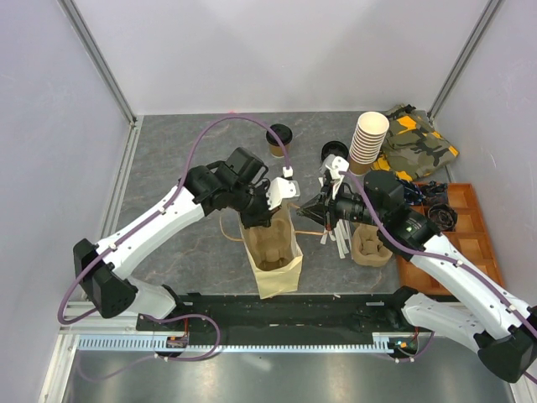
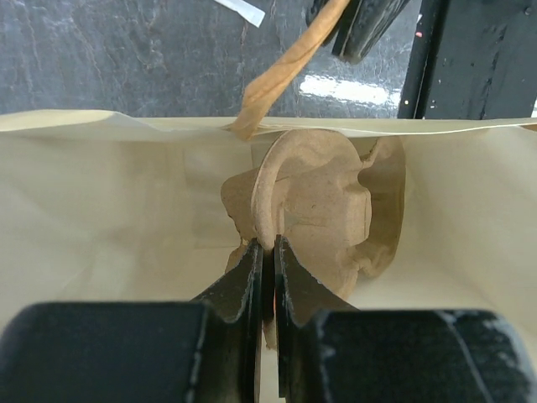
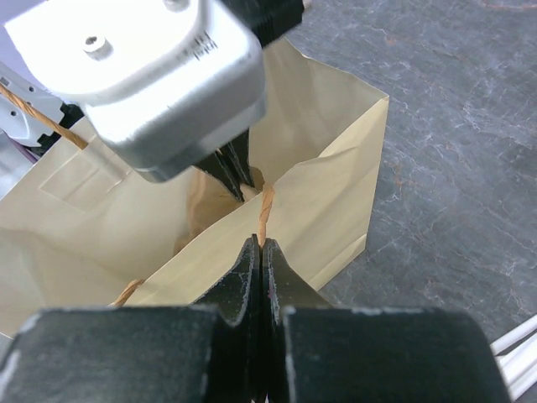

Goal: Pack the takeout coffee

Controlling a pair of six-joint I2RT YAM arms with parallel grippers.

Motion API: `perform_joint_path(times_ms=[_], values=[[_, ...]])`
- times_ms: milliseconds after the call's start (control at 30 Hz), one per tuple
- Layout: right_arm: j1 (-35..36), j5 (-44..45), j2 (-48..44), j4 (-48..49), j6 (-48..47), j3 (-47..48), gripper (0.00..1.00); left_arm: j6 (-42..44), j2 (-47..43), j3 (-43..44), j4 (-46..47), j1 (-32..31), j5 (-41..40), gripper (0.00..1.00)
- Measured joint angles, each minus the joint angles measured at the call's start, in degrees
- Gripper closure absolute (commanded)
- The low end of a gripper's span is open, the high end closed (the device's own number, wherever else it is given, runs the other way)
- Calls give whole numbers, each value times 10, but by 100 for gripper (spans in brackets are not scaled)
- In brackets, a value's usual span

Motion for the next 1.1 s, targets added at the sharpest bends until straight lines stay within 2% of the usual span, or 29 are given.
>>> perform_joint_path(times_ms=[267,333,367,433,467,567,767,1100], values=[[1,1,0,2,-14,-1,100,-5,0,-33,22,0,-3,88],[1,1,0,2,-17,-1,100,-6,0,-36,24,0,-5,80],[1,2,0,2,-17,-2,100,-6,0,-37,26,0,-6,70],[1,1,0,2,-20,-2,100,-8,0,-37,28,0,-13,61],[1,2,0,2,-21,-2,100,-10,0,-37,28,0,-16,52],[2,2,0,2,-23,-2,100,-16,0,-37,30,0,-26,41],[2,2,-2,2,-32,-5,100,-27,0,-2,27,0,-34,31],[2,2,-6,2,-56,-6,100,-40,-43,123,36,0,-34,26]])
